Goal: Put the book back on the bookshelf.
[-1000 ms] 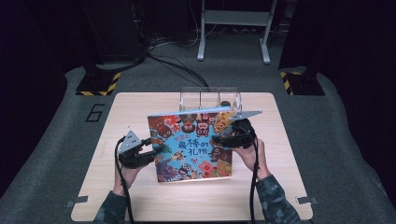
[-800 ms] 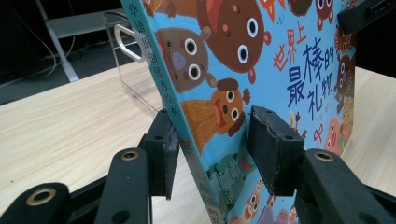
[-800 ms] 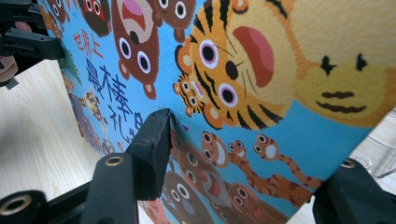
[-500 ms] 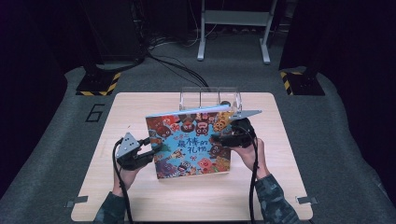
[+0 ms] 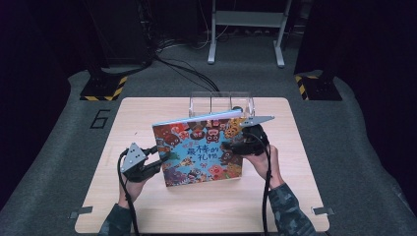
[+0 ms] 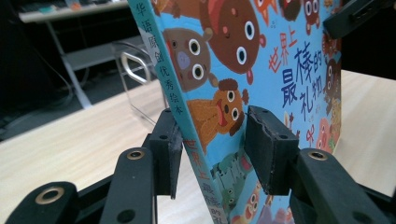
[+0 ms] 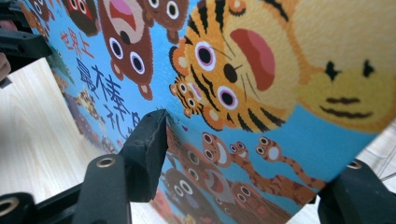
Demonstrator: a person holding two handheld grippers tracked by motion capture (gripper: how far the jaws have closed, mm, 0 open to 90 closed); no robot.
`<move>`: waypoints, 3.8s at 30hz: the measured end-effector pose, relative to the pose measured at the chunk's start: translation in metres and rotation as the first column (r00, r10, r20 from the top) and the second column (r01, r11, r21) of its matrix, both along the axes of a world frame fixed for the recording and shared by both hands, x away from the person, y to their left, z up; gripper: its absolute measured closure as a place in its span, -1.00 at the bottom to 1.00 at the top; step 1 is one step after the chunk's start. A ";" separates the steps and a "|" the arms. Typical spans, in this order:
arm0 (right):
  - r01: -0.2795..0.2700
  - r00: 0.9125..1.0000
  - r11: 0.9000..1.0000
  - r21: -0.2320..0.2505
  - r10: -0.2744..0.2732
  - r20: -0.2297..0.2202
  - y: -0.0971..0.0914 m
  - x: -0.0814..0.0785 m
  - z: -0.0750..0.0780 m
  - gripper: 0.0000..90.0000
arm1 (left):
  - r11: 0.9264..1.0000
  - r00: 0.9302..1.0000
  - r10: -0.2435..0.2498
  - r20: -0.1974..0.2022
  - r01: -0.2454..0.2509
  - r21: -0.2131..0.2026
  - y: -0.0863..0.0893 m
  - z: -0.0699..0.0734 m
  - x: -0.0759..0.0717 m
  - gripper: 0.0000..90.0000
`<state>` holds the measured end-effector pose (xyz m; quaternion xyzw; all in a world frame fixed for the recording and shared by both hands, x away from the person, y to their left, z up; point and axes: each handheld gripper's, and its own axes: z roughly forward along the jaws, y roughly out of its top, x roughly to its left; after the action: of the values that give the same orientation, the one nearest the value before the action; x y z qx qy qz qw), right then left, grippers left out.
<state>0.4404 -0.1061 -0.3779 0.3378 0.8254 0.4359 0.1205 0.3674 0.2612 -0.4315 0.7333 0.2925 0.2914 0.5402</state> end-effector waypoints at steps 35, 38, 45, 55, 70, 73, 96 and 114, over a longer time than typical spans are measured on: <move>-0.055 0.998 0.998 0.007 0.055 -0.019 -0.002 0.003 -0.002 -0.16 | 0.998 0.998 -0.067 -0.023 0.066 -0.019 0.001 0.000 -0.006 0.38; -0.062 0.998 0.998 0.011 0.062 -0.010 -0.003 0.002 -0.003 -0.15 | 0.992 0.991 -0.125 -0.054 0.123 -0.037 0.004 0.002 -0.002 0.23; -0.095 0.995 0.995 0.029 0.095 -0.002 -0.006 0.005 -0.005 -0.10 | 0.988 0.986 -0.147 -0.077 0.143 -0.050 0.001 0.006 0.009 0.13; -0.051 0.999 0.999 -0.008 0.051 -0.001 -0.006 0.006 -0.005 -0.27 | 0.988 0.985 -0.155 -0.080 0.153 -0.026 -0.002 0.010 0.009 0.42; -0.009 1.000 1.000 0.021 0.009 0.001 -0.023 0.003 -0.005 -0.39 | 0.963 0.961 -0.265 -0.074 0.268 0.035 -0.008 0.014 0.002 0.61; 0.011 1.000 1.000 0.021 -0.011 0.010 -0.026 0.004 -0.005 -0.42 | 0.957 0.957 -0.282 -0.074 0.285 0.044 -0.010 0.016 0.002 0.65; 0.066 0.992 0.993 0.102 -0.076 0.097 -0.031 0.013 -0.003 -0.41 | 0.948 0.944 -0.309 -0.116 0.315 0.035 -0.010 0.029 0.010 0.66; 0.077 0.991 0.992 0.101 -0.087 0.098 -0.033 0.011 -0.004 -0.33 | 0.940 0.938 -0.339 -0.072 0.340 0.011 -0.028 0.057 0.025 0.56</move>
<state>0.4517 -0.1387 -0.3819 0.3542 0.7814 0.4868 0.1641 0.3925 0.2333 -0.3745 0.7885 0.1768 0.1717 0.5635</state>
